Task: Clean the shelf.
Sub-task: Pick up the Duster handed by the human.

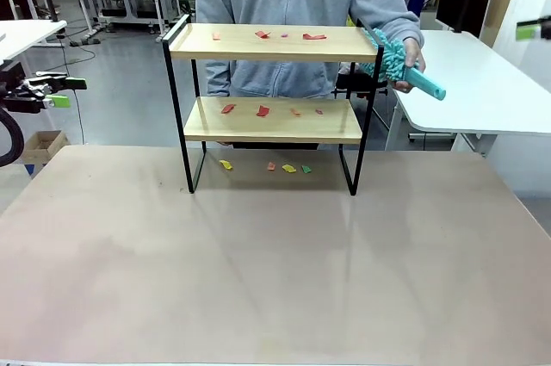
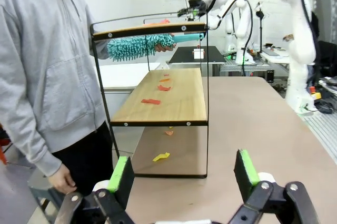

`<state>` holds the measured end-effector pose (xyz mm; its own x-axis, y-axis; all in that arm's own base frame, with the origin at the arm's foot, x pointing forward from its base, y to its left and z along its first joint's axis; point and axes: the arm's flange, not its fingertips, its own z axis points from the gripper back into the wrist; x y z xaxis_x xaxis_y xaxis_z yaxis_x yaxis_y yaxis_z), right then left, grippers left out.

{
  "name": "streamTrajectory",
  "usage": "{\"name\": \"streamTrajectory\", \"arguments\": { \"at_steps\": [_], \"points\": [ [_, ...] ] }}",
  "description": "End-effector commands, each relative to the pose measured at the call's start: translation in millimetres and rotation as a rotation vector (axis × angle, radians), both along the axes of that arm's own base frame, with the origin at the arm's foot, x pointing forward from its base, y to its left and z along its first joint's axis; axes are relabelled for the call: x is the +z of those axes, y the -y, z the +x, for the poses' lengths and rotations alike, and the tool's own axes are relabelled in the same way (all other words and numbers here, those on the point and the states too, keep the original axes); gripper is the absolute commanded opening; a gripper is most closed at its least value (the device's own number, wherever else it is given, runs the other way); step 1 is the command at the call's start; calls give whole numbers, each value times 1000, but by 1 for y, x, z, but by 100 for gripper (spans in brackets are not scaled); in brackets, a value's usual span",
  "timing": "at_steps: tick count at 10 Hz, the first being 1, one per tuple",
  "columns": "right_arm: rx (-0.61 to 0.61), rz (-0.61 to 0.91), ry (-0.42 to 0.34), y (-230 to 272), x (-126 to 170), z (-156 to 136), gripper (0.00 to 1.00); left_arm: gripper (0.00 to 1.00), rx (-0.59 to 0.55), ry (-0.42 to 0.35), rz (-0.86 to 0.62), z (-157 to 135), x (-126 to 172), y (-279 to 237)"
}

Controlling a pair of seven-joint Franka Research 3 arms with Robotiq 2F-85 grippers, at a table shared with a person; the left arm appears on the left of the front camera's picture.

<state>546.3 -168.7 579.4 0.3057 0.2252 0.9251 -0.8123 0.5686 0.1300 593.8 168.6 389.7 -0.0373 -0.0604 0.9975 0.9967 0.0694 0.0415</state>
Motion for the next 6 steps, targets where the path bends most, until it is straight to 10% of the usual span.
{"name": "streamTrajectory", "arguments": {
  "at_steps": [1,6],
  "points": [
    [-82,-54,-154,-62,32,-13,100,100,-8,13,11,-1,0,0],
    [-350,-351,-382,-174,61,-12,100,100,-8,13,11,-1,0,0]
  ]
}}
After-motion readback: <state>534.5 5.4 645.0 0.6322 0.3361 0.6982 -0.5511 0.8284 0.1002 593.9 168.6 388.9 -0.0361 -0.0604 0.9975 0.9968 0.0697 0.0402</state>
